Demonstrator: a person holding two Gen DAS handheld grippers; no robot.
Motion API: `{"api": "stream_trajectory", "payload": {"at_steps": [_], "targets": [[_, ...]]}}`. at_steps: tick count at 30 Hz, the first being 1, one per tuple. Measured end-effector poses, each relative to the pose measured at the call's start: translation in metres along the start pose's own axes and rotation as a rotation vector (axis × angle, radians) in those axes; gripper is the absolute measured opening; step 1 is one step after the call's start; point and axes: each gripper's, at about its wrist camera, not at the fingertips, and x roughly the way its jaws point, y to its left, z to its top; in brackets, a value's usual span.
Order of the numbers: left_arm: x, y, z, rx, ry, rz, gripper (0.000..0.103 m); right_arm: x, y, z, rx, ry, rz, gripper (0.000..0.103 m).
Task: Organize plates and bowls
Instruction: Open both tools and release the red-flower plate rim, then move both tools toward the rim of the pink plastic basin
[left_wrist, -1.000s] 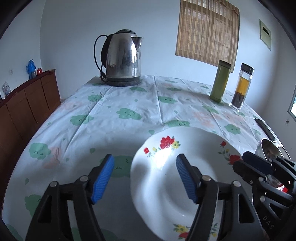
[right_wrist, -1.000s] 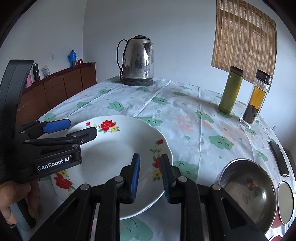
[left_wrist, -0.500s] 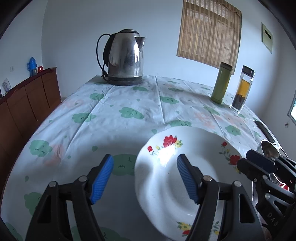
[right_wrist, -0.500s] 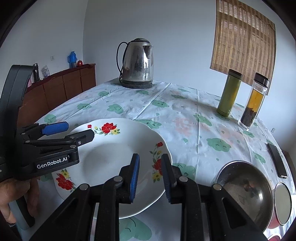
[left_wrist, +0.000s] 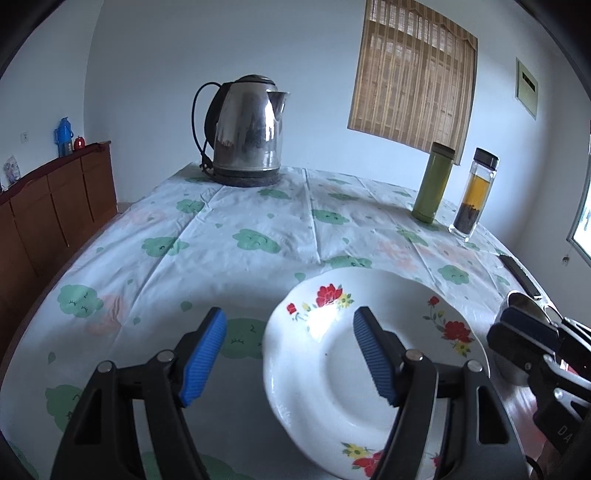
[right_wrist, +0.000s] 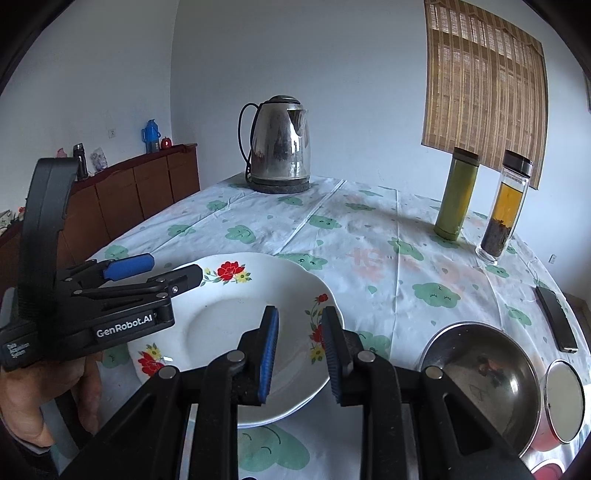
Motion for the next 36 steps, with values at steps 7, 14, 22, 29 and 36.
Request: {"api": "stream_trajectory", "payload": {"at_steps": [7, 14, 22, 29, 36], "targets": [[-0.019, -0.025, 0.003, 0.042, 0.012, 0.003, 0.072, -0.051, -0.019, -0.014, 0.023, -0.037, -0.011, 0.026], [-0.056, -0.097, -0.016, 0.162, 0.042, -0.092, 0.072, -0.109, -0.042, -0.032, 0.046, -0.059, -0.032, 0.026], [-0.086, -0.175, -0.047, 0.277, 0.065, -0.203, 0.072, -0.168, -0.071, -0.062, 0.055, -0.076, -0.100, 0.026], [-0.096, -0.219, -0.066, 0.307, 0.084, -0.281, 0.072, -0.191, -0.114, -0.087, 0.116, -0.059, -0.194, 0.026], [-0.102, -0.258, -0.085, 0.373, 0.109, -0.335, 0.072, -0.193, -0.152, -0.115, 0.181, -0.004, -0.256, 0.026]]}}
